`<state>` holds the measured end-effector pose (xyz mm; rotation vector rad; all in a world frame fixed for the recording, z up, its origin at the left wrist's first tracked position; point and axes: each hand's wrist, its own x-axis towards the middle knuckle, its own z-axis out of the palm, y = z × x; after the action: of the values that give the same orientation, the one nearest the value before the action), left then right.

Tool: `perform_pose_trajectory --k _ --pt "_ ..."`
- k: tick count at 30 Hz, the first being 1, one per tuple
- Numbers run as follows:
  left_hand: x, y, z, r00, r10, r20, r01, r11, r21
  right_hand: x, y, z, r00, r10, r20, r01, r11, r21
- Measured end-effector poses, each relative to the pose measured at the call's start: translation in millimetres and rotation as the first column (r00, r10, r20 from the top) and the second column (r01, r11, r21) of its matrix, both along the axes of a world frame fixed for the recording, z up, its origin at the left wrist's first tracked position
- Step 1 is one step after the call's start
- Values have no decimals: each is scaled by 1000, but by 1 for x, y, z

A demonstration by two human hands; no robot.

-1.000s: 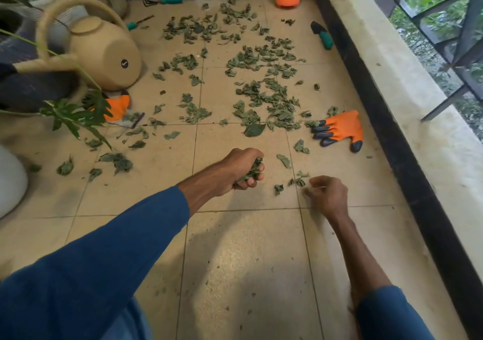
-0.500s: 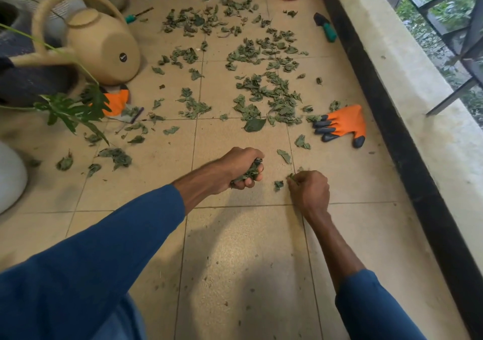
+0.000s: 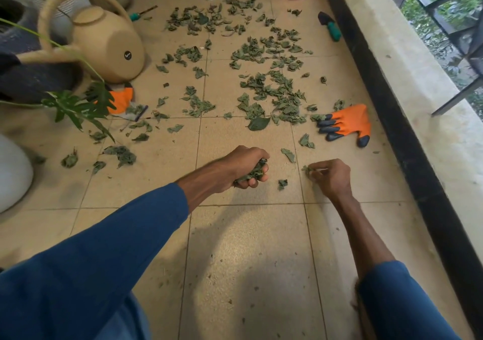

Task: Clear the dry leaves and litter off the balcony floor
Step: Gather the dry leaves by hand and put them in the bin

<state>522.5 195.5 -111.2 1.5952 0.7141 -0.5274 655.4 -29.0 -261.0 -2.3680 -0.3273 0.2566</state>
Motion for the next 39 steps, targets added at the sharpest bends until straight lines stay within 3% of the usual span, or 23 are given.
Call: perform_pose_trajectory --k 5,21,29,39 --pt "-2 5 1 1000 20 1 -20 1000 15 20 13 -6 982 184 -30 -187 962 -197" --pt "-6 5 5 1000 13 -18 -13 1000 27 10 23 -4 966 257 14 -235 905 -355" --pt "-7 7 8 1000 14 -5 -14 999 35 0 21 -13 977 207 44 -184 934 -306" --pt "-13 11 17 1000 17 10 -17 1000 25 32 40 25 991 47 -122 -36 995 92"
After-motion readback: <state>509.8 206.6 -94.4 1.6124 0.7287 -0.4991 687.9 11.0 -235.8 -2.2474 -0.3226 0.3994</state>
